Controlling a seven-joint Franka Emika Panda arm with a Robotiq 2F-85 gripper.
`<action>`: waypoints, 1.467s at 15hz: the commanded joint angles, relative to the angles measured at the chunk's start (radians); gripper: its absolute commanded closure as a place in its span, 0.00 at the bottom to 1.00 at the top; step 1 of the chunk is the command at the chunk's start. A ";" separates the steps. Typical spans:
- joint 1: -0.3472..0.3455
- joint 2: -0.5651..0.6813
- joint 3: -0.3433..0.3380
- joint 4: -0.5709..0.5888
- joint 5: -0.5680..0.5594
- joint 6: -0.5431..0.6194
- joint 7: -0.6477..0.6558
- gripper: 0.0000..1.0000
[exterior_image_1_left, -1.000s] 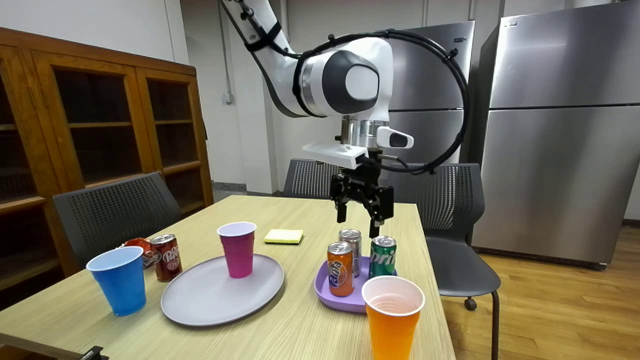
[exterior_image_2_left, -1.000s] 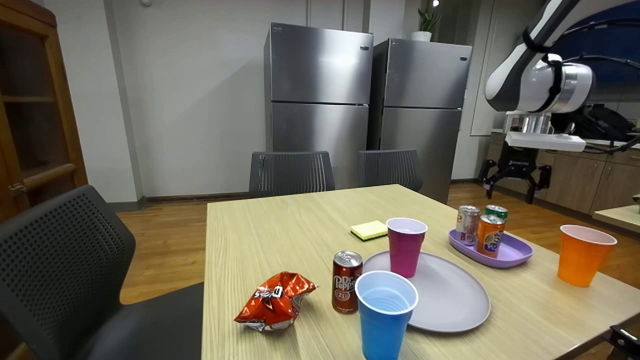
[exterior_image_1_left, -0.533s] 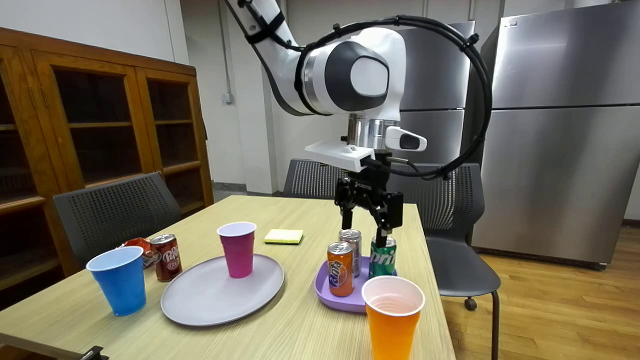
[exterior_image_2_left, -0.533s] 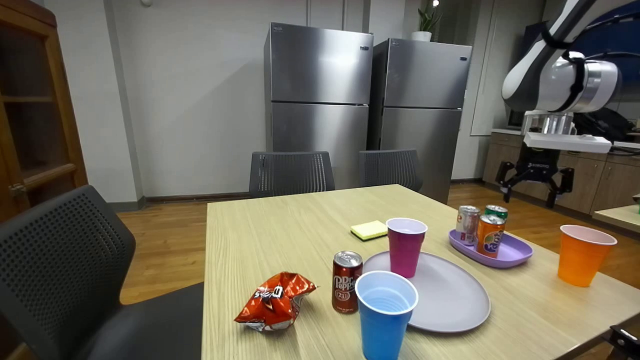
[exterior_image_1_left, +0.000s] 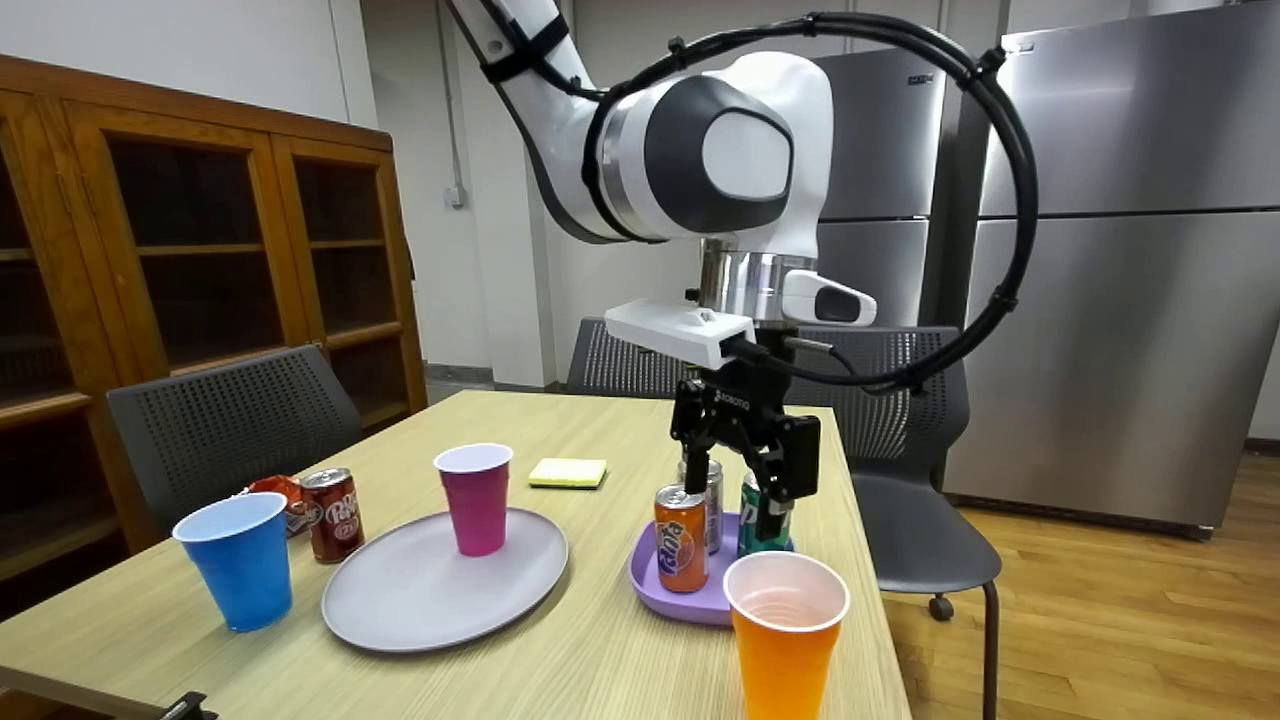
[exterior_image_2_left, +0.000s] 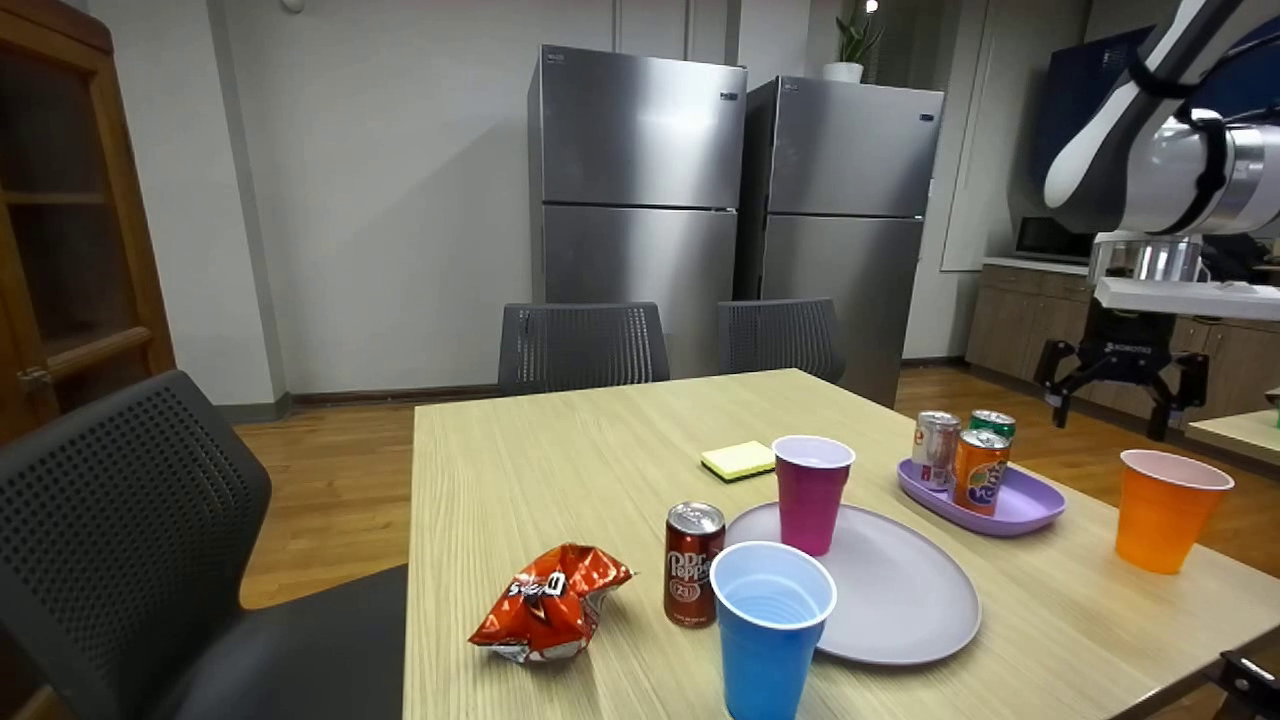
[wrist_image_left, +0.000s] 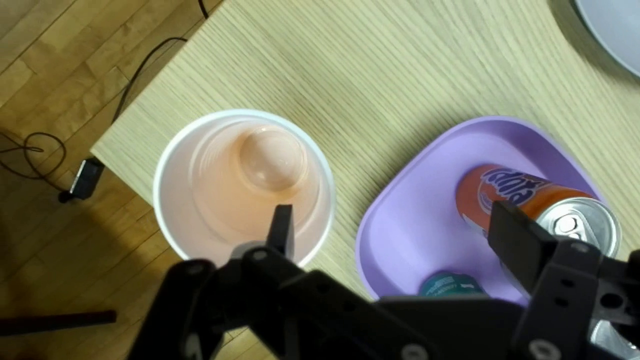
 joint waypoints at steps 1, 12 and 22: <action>-0.010 -0.046 -0.005 -0.062 -0.024 0.037 0.041 0.00; -0.003 0.024 -0.006 -0.060 -0.007 0.138 0.138 0.00; -0.005 0.070 -0.008 -0.041 0.000 0.160 0.170 0.42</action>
